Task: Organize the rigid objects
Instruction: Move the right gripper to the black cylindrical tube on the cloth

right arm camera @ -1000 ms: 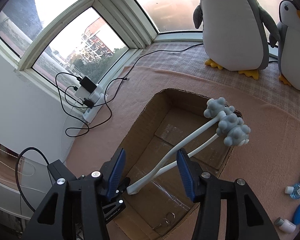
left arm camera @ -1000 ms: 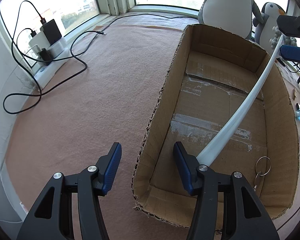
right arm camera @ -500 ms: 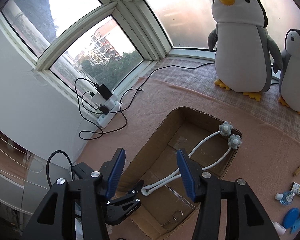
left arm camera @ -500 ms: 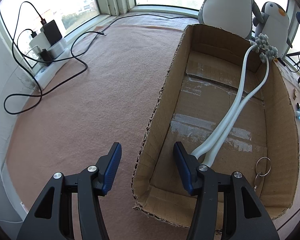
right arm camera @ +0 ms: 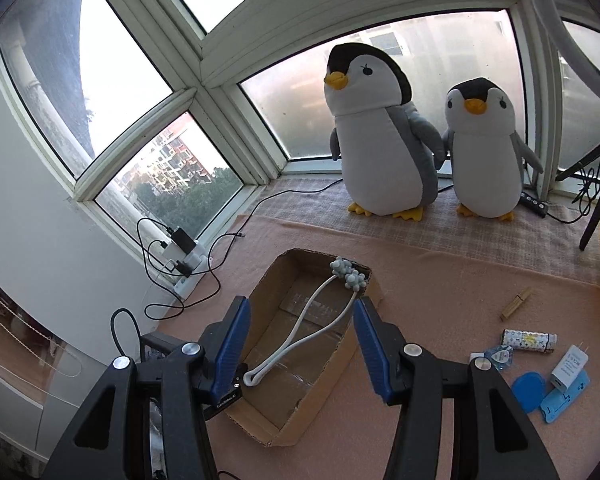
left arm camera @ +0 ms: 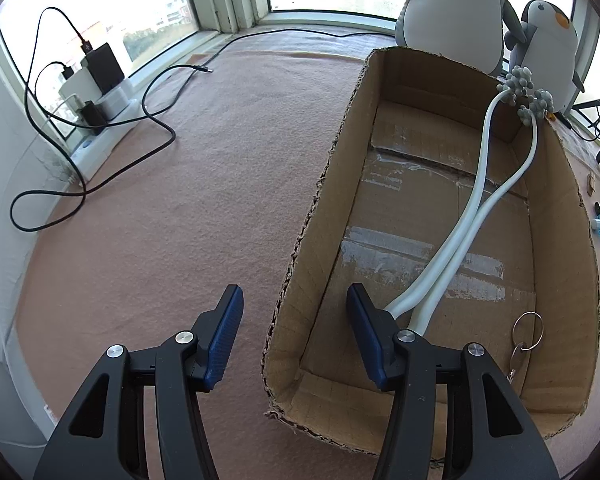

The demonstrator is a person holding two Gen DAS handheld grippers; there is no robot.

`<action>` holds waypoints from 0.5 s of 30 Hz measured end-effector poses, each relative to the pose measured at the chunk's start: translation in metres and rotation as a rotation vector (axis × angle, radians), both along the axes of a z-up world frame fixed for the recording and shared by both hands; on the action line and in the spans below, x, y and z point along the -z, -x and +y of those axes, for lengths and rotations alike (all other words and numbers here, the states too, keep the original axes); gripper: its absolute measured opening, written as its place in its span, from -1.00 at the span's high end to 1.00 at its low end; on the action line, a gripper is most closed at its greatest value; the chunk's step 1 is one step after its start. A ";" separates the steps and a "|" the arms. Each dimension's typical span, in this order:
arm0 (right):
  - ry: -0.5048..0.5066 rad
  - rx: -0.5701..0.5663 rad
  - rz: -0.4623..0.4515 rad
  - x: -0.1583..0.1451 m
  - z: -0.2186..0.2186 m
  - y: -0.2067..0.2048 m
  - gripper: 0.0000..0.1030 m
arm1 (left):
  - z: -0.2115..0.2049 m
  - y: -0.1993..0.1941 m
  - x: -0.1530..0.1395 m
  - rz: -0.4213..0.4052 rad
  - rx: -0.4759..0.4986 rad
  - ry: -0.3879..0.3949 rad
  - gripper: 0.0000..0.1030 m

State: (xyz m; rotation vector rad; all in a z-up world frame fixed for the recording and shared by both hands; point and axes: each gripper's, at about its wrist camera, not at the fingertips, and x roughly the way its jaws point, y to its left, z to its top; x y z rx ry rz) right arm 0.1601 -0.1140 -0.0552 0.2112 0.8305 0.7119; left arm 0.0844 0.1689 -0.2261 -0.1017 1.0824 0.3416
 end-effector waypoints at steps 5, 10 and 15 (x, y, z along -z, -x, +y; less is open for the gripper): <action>0.090 0.122 -0.019 0.007 -0.065 0.010 -0.08 | 0.000 0.000 0.000 0.002 0.002 -0.002 -0.04; 0.241 0.222 -0.002 0.037 -0.114 0.018 -0.16 | 0.000 -0.001 0.000 0.005 0.006 -0.007 -0.04; 0.323 0.202 0.027 0.076 -0.139 0.031 -0.16 | -0.002 -0.001 0.000 0.009 0.010 -0.016 -0.04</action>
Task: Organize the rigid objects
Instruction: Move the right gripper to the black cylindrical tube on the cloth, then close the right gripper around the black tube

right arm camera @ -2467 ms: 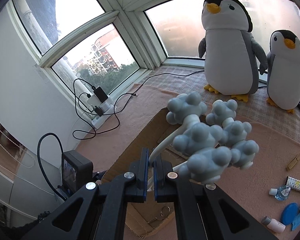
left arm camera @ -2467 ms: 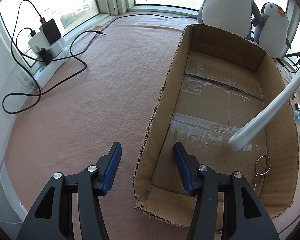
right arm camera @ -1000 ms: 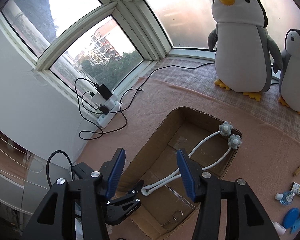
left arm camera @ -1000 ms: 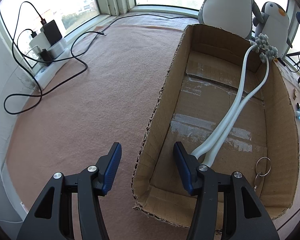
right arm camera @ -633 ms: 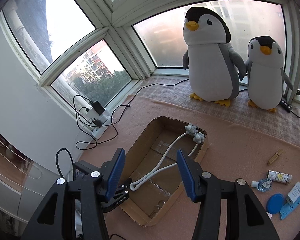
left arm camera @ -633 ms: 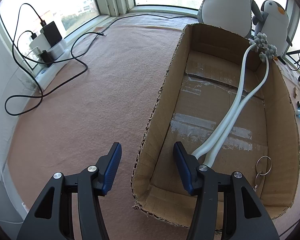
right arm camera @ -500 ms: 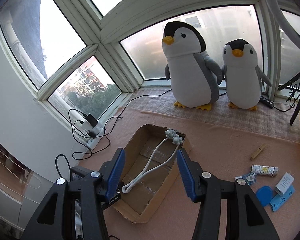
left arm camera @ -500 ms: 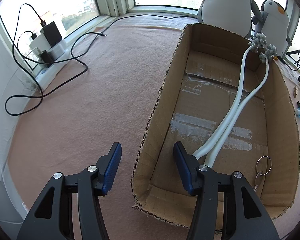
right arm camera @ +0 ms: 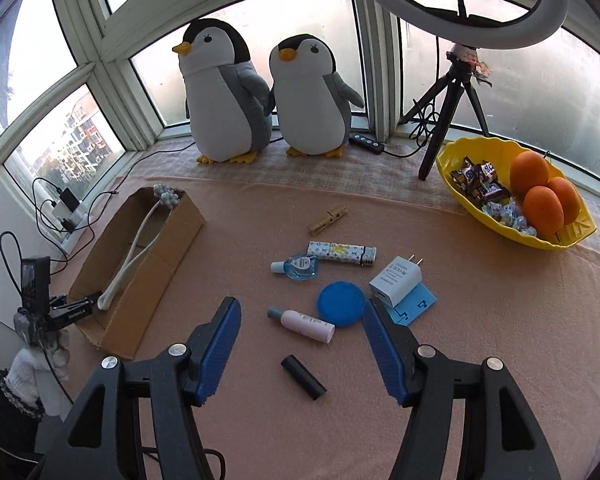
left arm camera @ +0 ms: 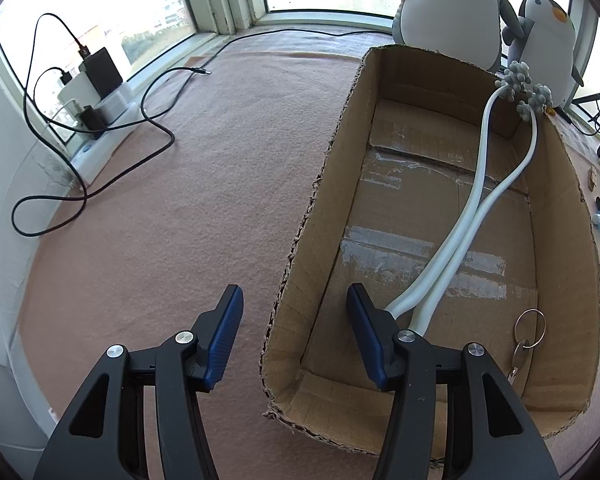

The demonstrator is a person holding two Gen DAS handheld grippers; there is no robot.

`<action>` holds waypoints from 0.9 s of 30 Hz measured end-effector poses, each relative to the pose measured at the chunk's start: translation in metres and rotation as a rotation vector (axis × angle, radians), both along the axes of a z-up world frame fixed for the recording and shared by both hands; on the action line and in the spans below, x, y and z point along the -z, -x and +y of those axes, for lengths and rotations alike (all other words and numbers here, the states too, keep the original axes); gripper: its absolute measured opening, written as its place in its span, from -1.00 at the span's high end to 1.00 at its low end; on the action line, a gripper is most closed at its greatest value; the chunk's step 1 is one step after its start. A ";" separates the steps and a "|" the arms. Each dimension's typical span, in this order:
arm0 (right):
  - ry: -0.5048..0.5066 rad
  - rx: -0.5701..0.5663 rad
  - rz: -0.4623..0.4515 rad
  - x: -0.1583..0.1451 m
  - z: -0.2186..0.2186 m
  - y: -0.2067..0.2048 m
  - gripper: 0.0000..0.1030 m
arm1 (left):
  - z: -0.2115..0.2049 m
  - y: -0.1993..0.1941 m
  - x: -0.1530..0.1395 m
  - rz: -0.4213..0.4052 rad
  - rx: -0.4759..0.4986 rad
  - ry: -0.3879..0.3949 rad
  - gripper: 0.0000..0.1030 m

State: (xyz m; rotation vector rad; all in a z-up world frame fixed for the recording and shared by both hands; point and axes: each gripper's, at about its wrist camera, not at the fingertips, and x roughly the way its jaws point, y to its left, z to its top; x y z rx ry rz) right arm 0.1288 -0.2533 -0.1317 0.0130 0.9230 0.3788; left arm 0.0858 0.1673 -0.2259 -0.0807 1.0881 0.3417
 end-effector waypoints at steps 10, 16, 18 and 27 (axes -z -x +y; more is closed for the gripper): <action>0.133 -0.134 0.088 0.061 0.020 0.006 0.32 | 0.000 0.001 -0.001 -0.002 -0.003 0.001 -0.04; 0.186 -0.215 0.132 0.083 0.034 0.001 0.50 | 0.001 0.002 -0.001 -0.003 -0.010 0.001 -0.04; 0.202 -0.235 0.147 0.088 0.039 0.001 0.51 | 0.002 0.002 -0.001 -0.001 -0.010 0.002 -0.04; 0.240 -0.254 0.176 0.102 0.042 -0.002 0.52 | 0.002 0.002 0.000 0.000 -0.011 0.003 -0.04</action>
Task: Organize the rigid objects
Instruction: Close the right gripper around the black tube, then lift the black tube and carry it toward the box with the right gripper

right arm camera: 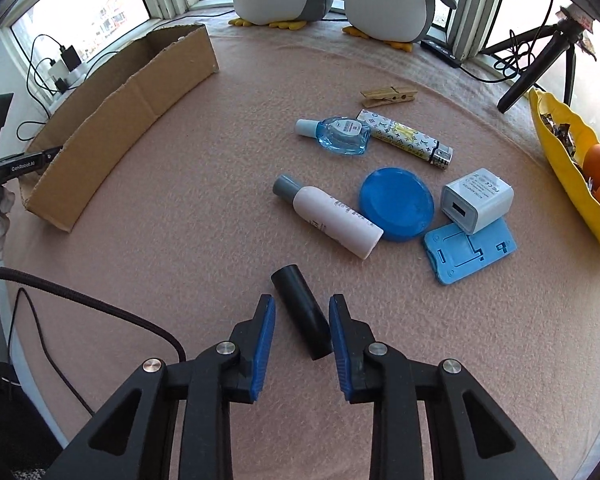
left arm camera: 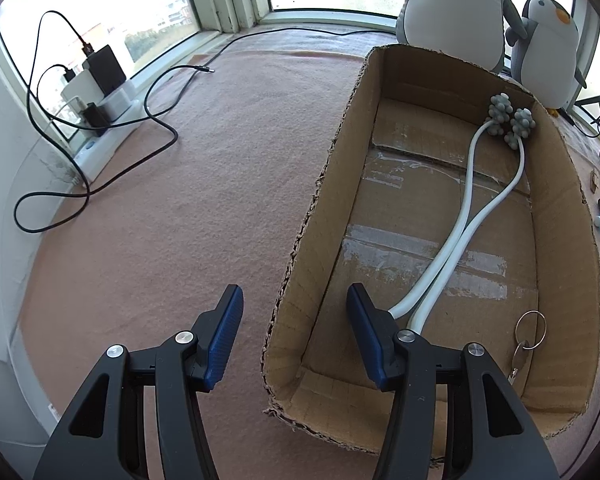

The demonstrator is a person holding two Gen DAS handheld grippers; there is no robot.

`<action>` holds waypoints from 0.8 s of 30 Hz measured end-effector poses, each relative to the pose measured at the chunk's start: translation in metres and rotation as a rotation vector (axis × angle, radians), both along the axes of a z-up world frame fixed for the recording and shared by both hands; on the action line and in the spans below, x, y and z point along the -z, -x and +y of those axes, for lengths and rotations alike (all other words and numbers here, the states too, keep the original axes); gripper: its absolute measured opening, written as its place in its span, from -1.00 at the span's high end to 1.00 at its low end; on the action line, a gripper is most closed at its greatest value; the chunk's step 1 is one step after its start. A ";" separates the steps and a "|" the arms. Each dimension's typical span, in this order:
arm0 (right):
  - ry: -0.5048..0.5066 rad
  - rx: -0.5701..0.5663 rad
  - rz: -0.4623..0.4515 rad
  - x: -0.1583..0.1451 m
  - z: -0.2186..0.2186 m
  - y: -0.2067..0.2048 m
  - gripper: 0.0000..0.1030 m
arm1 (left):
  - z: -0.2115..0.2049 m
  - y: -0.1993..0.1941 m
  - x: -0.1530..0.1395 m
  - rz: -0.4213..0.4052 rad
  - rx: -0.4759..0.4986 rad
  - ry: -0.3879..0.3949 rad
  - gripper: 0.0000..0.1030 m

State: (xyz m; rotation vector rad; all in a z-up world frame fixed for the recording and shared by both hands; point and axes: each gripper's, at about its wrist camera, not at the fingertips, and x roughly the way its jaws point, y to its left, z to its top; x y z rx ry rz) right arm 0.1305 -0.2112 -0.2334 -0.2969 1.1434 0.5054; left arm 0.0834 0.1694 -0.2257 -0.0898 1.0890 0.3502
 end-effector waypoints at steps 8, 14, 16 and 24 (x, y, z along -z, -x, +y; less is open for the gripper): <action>0.027 -0.021 0.026 0.007 0.003 -0.001 0.63 | 0.000 0.000 0.000 0.000 0.001 -0.002 -0.04; 0.024 -0.017 0.039 0.008 0.003 -0.004 0.71 | 0.001 0.000 0.000 -0.001 0.000 -0.001 -0.04; 0.020 -0.014 0.042 0.009 0.002 -0.004 0.71 | 0.000 0.000 0.000 0.000 0.000 -0.002 -0.04; -0.014 0.018 0.043 0.009 -0.001 -0.005 0.71 | 0.001 0.000 0.000 -0.001 0.002 -0.008 -0.04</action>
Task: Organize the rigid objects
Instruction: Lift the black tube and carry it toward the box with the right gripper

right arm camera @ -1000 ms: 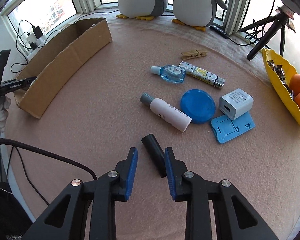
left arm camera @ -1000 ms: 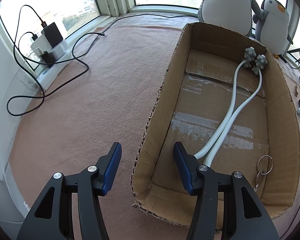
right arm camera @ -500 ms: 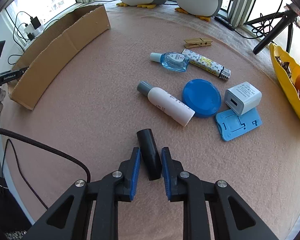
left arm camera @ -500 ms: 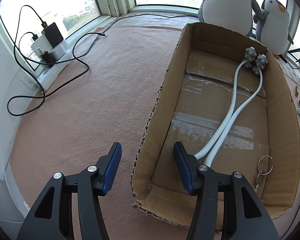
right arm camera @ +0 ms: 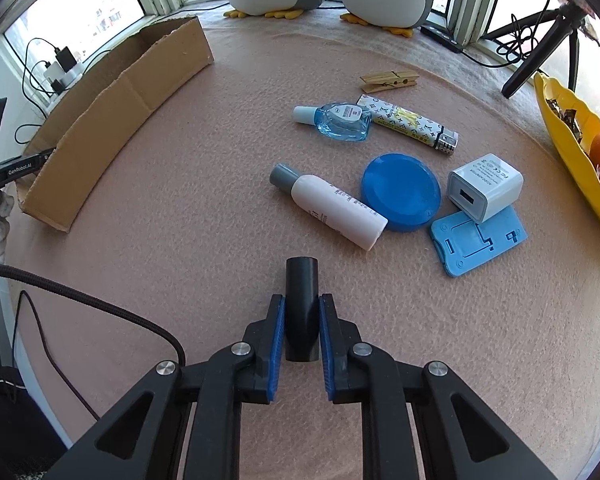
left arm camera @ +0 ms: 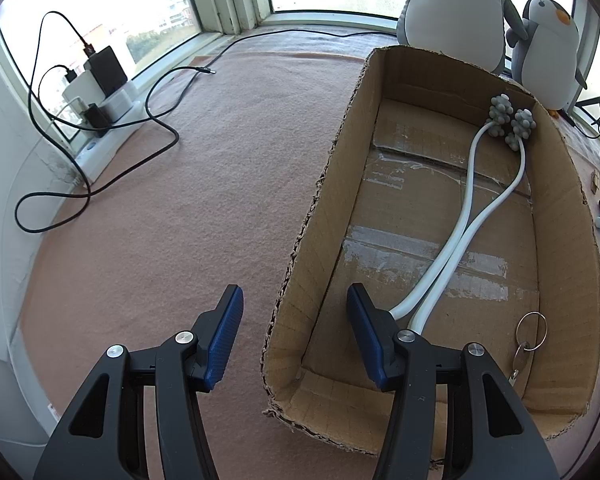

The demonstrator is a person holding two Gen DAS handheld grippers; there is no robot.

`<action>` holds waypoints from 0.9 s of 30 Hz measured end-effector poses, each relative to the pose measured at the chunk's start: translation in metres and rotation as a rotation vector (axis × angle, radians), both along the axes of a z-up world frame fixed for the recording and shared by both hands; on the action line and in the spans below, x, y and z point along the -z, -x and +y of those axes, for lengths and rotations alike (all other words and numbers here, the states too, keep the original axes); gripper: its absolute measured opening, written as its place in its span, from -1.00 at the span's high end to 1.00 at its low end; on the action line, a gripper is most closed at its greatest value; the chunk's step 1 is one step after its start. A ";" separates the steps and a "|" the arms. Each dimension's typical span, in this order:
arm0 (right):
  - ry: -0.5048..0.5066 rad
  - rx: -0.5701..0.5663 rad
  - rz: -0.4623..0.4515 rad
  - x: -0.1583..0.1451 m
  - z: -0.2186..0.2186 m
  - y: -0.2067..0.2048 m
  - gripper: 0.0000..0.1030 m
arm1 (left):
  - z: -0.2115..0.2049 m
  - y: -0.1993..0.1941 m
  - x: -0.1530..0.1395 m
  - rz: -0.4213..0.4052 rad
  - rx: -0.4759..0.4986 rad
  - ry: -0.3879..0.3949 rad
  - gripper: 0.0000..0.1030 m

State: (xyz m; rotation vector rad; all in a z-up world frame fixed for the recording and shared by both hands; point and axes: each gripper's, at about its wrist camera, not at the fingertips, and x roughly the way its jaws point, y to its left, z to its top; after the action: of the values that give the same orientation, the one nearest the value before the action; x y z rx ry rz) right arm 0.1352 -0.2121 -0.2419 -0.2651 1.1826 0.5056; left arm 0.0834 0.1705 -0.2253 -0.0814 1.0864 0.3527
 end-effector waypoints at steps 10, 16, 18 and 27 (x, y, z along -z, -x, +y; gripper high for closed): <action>-0.061 0.059 -0.043 -0.022 -0.007 0.003 0.71 | -0.003 -0.002 0.000 0.000 -0.001 -0.013 -0.04; -0.102 0.081 -0.080 -0.043 -0.004 0.007 0.71 | -0.005 -0.003 0.000 0.007 0.009 -0.030 -0.04; -0.121 0.078 -0.095 -0.053 0.000 0.010 0.71 | -0.006 -0.003 0.000 0.010 0.019 -0.040 -0.04; -0.176 0.036 -0.177 -0.104 0.038 0.034 0.71 | -0.001 -0.003 0.000 0.016 0.058 -0.012 -0.04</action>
State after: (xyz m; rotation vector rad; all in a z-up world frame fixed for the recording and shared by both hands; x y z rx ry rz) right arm 0.1010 -0.1737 -0.1376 -0.1339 0.9628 0.5407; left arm 0.0860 0.1691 -0.2256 -0.0362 1.1005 0.3080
